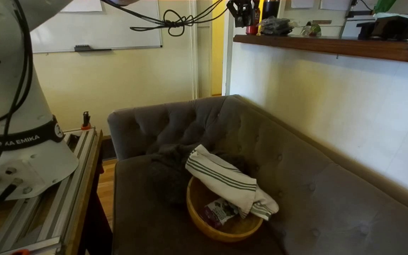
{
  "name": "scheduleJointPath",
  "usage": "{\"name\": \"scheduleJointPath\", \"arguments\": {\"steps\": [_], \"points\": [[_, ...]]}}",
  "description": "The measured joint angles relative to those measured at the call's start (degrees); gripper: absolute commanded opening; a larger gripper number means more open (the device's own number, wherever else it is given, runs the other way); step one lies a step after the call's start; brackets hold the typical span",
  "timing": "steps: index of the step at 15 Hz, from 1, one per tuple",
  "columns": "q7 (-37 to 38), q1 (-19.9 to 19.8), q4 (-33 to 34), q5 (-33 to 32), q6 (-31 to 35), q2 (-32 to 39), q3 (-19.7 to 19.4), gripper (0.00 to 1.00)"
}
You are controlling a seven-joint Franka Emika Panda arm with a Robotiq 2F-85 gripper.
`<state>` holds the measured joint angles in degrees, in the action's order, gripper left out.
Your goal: Put the black remote control on the counter above the sofa.
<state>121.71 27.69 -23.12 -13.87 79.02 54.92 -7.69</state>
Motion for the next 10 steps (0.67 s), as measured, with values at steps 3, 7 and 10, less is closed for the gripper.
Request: {"name": "scheduleJointPath", "arguments": {"steps": [3, 7, 10], "points": [[2.91, -3.93, 0.01, 2.21, 4.49, -0.72, 0.66, 0.08], [3.91, -8.39, -0.09, 8.33, 8.55, -0.58, 4.31, 0.30], [4.36, -9.51, -0.17, 9.89, 8.55, -0.22, 5.48, 0.08]]}}
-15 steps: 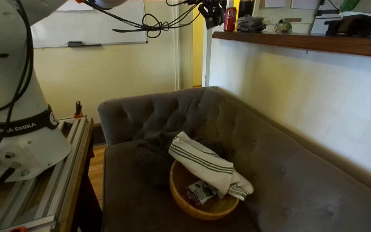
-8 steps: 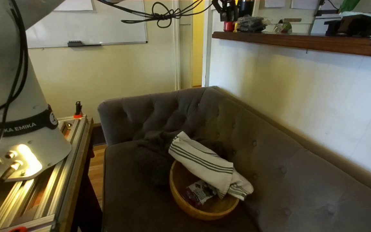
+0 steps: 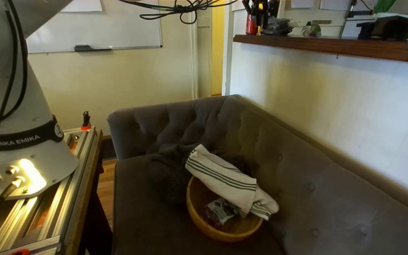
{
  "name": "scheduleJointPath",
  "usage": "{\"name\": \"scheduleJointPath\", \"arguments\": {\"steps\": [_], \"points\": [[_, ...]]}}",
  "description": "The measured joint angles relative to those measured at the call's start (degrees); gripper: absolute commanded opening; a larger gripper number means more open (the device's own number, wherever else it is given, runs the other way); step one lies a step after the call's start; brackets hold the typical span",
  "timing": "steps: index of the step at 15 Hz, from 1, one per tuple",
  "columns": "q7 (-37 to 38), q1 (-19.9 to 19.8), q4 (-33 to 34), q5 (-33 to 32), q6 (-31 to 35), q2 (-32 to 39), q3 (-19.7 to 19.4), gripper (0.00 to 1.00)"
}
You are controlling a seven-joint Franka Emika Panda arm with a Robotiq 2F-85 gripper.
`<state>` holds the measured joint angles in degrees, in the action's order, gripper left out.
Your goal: Put the black remote control on the counter above the sofa.
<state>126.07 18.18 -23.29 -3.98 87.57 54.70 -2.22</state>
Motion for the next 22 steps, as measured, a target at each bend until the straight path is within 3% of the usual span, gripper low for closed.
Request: {"name": "scheduleJointPath", "arguments": {"steps": [5, 12, 17, 18, 19, 20, 22], "points": [[-0.30, -0.04, -0.56, 0.01, 0.57, 0.09, 0.10, 0.08], [0.38, -1.46, -0.72, 0.66, 22.32, 2.83, 0.27, 0.08], [-7.48, -2.42, -0.74, 0.51, 39.08, 5.68, -0.14, 0.08], [-9.02, -2.70, -0.74, 0.51, 42.36, 6.10, -0.22, 0.30], [-9.66, -2.94, -0.74, 0.51, 44.90, 6.47, -0.38, 0.30], [-9.84, -3.11, -0.74, 0.51, 46.21, 6.69, -0.56, 0.08], [-10.31, -3.21, -0.75, 0.51, 46.13, 6.82, -0.68, 0.08]]}}
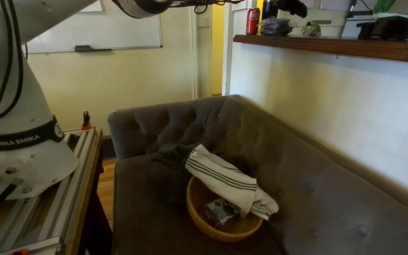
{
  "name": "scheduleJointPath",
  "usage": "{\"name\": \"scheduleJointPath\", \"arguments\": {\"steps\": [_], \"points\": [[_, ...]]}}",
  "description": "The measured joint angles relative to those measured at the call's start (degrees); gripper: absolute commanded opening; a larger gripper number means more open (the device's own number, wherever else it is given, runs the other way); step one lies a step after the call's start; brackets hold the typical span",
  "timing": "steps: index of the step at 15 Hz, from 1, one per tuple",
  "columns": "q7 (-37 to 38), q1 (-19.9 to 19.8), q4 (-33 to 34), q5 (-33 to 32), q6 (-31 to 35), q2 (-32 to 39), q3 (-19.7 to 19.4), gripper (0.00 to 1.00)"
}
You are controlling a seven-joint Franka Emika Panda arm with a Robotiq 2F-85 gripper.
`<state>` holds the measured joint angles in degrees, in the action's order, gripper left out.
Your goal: Put the black remote control on the counter above the sofa.
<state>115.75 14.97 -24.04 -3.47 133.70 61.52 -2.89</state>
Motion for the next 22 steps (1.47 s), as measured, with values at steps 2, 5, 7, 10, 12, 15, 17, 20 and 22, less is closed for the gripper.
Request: {"name": "scheduleJointPath", "arguments": {"steps": [2, 5, 7, 10, 12, 15, 17, 20, 22], "points": [[-1.54, -0.01, -0.06, 0.00, -2.13, 0.14, -0.06, 0.08], [-5.03, -0.26, -0.06, -0.06, -3.47, 0.47, -0.80, 0.08], [-6.99, -0.53, -0.06, -0.32, -2.45, 0.65, -1.68, 0.08], [-8.86, -0.60, -0.06, -0.96, -1.68, 0.89, -3.24, 0.08], [-9.88, -0.60, -0.06, -1.59, -1.69, 1.30, -4.15, 0.08], [-11.51, -0.62, -0.06, -2.85, -1.70, 2.10, -5.43, 0.08], [-12.74, -0.67, -0.07, -3.57, -1.71, 2.62, -6.13, 0.08], [-13.57, -0.83, -0.07, -3.68, -1.98, 3.16, -6.34, 0.08], [-13.58, -0.87, -0.06, -3.68, -2.45, 3.40, -6.34, 0.08]]}}
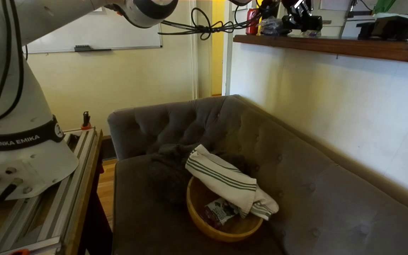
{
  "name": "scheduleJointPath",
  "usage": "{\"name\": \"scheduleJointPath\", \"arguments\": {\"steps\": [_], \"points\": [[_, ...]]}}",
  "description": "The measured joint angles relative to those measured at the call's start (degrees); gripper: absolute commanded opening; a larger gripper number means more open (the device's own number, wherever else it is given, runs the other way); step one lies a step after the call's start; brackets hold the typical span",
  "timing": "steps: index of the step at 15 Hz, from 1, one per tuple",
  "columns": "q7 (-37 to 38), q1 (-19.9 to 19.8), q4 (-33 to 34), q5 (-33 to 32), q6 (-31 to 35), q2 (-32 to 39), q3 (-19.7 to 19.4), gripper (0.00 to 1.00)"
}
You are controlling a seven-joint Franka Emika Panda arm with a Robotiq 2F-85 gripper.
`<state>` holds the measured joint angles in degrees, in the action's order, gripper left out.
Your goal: Put the black remote control on the counter above the sofa.
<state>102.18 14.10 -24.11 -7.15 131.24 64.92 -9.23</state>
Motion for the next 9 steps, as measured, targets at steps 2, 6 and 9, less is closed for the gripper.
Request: {"name": "scheduleJointPath", "arguments": {"steps": [2, 6, 9], "points": [[0.00, -0.02, 0.00, 0.00, -0.66, 0.17, 0.00, 0.08], [0.00, -0.04, 0.00, -0.06, -1.39, 0.24, -0.22, 0.58], [0.04, -0.03, 0.00, -0.46, -1.71, 0.24, -0.96, 0.77]]}}
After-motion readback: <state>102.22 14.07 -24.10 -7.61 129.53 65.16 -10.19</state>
